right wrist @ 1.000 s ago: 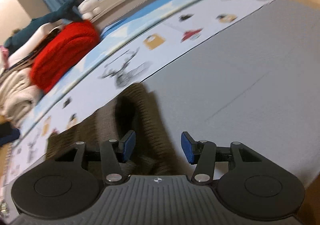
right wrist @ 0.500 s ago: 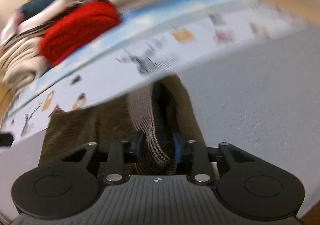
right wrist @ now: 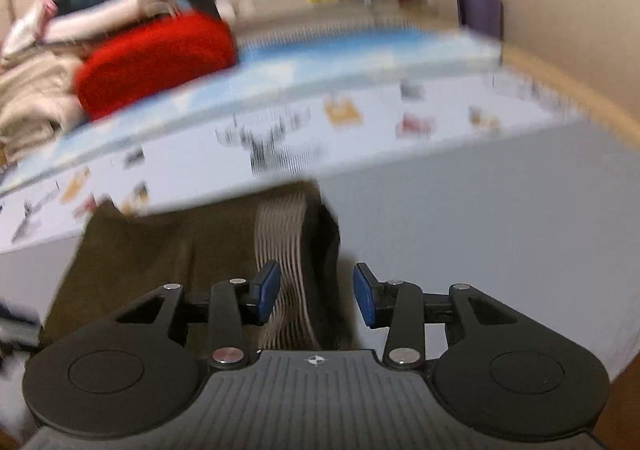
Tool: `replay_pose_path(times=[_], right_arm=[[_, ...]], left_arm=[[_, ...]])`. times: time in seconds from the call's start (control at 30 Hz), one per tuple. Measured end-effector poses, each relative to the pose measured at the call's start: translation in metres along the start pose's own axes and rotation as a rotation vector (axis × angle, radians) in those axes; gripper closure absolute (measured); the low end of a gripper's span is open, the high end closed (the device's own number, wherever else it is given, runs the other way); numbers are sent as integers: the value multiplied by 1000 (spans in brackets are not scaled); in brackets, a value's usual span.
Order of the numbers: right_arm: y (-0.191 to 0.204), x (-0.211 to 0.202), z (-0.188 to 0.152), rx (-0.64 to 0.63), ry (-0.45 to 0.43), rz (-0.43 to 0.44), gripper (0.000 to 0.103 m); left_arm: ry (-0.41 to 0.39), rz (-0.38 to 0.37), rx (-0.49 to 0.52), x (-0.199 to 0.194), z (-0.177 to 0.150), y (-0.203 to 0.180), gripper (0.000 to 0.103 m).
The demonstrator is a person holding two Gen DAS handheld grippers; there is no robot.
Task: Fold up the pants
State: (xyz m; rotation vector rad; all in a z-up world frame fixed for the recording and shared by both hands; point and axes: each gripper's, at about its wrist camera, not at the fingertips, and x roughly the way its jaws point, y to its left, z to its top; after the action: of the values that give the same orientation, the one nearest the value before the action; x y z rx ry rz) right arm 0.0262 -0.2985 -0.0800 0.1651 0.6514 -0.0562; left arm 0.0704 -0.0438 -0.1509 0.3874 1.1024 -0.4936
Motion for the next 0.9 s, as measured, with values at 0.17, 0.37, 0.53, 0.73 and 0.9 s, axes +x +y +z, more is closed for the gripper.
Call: replay_pose_path(times=[0.17, 0.37, 0.53, 0.73, 0.9], right_arm=[[-27, 37, -7, 156, 211, 10, 50], [-65, 45, 10, 404, 169, 136, 33], [-63, 92, 19, 338, 336, 266, 25], [-58, 117, 17, 292, 407, 315, 15], [-56, 125, 12, 305, 430, 329, 10]], left_arm=[[-1, -47, -156, -2, 10, 27, 48], [-85, -72, -465, -1, 22, 72, 30], [-86, -64, -586, 12, 30, 86, 30], [-67, -43, -591, 31, 45, 84, 30], [-61, -67, -613, 50, 47, 88, 26]])
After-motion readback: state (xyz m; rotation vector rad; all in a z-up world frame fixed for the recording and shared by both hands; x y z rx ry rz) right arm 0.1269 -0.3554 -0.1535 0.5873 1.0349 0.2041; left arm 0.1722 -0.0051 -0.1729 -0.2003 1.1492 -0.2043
